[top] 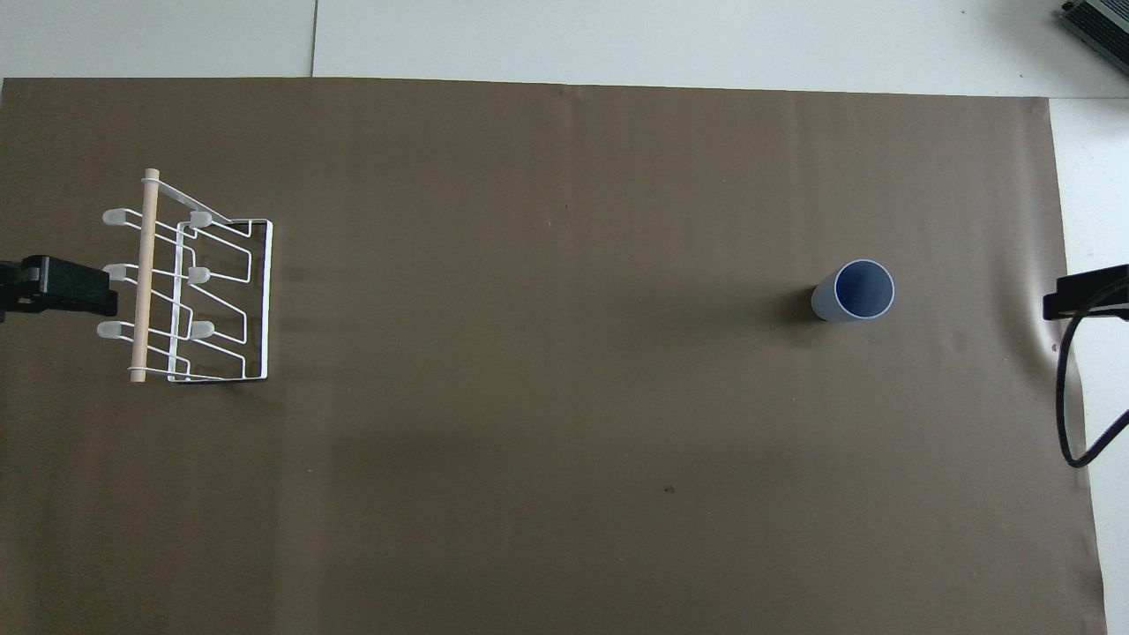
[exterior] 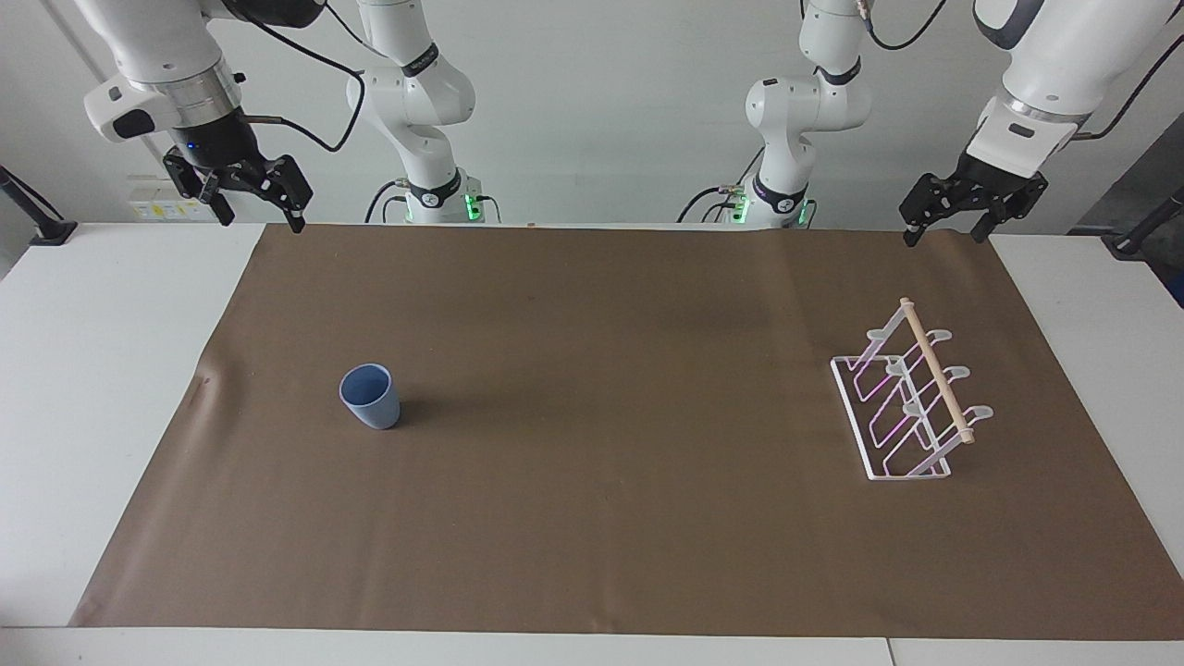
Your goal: Hang cup on cup holder
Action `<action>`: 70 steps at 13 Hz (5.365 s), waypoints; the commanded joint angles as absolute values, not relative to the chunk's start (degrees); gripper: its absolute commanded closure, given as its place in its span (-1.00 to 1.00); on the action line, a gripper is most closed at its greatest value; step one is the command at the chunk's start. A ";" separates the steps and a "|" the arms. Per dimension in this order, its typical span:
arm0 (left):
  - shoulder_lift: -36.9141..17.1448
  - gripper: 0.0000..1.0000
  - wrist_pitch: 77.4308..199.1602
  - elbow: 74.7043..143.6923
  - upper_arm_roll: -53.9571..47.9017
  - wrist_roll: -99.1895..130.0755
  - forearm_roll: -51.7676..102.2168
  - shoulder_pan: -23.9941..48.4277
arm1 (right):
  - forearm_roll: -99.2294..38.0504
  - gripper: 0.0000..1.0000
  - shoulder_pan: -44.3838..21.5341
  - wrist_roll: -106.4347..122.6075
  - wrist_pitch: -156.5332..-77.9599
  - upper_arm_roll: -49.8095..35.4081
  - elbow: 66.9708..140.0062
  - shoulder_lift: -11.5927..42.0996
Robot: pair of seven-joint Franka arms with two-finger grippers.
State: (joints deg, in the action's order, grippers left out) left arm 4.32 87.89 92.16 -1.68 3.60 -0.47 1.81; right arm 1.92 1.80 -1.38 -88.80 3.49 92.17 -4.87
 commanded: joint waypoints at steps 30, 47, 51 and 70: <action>5.54 -1.00 87.89 93.52 -1.76 3.34 -1.41 1.58 | 1.76 -1.00 2.29 2.55 -94.12 3.16 98.34 -7.91; 5.54 -1.00 87.89 93.52 -1.76 3.34 -1.41 1.58 | -3.08 -1.00 1.50 6.67 -124.17 2.72 110.54 8.88; 5.54 -1.00 87.89 93.52 -1.76 3.34 -1.41 1.58 | -3.08 -1.00 1.49 9.67 -131.99 2.72 116.10 10.28; 5.54 -1.00 87.89 93.52 -1.76 3.34 -1.41 1.58 | -6.24 1.00 1.49 15.20 -121.40 0.80 105.75 10.64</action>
State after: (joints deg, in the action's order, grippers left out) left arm 4.32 87.86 92.17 -1.66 3.60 -0.47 1.81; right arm -4.25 1.11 13.00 -125.70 1.91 109.81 10.94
